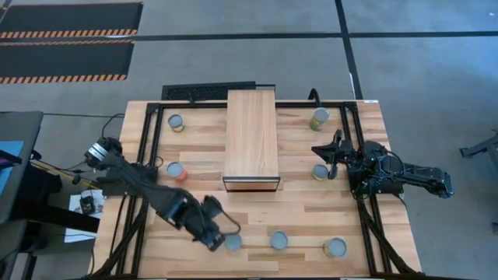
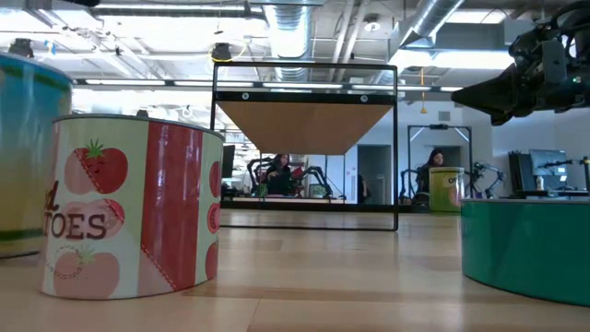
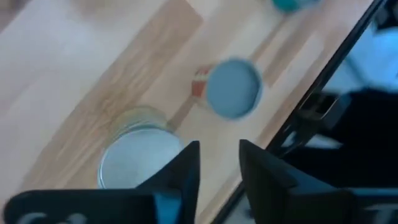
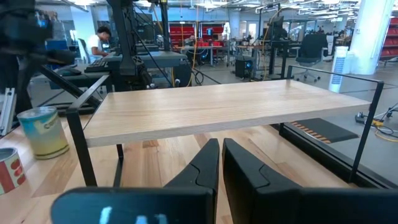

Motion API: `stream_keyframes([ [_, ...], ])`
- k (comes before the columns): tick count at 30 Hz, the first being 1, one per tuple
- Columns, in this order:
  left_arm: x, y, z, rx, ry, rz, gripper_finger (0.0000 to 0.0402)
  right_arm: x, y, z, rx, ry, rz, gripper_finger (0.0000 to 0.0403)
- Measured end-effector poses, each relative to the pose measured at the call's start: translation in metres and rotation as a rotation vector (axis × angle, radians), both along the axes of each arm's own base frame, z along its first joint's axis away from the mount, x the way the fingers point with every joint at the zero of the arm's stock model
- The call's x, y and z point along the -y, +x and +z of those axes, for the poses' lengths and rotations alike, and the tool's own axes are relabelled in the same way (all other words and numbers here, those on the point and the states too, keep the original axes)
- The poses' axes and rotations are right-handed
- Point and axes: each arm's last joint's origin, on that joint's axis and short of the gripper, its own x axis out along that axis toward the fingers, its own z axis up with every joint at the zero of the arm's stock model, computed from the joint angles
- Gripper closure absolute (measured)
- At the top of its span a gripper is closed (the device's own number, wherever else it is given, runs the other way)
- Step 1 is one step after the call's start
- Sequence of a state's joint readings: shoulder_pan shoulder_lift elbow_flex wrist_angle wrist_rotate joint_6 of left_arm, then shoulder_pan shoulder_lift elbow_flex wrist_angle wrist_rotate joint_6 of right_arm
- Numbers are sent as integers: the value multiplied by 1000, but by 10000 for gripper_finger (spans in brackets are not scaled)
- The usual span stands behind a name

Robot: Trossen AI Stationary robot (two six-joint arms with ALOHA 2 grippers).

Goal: Pick and place cans onto a shelf
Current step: Put the canned carrots on the shelf

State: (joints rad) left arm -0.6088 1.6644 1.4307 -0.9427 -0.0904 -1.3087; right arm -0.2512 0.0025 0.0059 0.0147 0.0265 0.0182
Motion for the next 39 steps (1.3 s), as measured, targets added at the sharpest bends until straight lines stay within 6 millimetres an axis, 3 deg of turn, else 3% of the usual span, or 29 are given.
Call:
stream_keyframes([
  [5, 23, -5, -22, -69, 44, -121, 265, 0, 0, 0, 0, 0, 0, 356],
  [10, 34, -12, -30, -107, 70, -129, 257, 0, 0, 0, 0, 0, 0, 356],
  [16, 29, -20, -32, -168, 142, -60, 259, 0, 0, 0, 0, 0, 0, 356],
  [21, 33, -14, -30, -79, 140, -120, 260, 0, 0, 0, 0, 0, 0, 356],
  [39, 33, -14, -47, -145, 240, -168, 260, 0, 0, 0, 0, 0, 0, 356],
])
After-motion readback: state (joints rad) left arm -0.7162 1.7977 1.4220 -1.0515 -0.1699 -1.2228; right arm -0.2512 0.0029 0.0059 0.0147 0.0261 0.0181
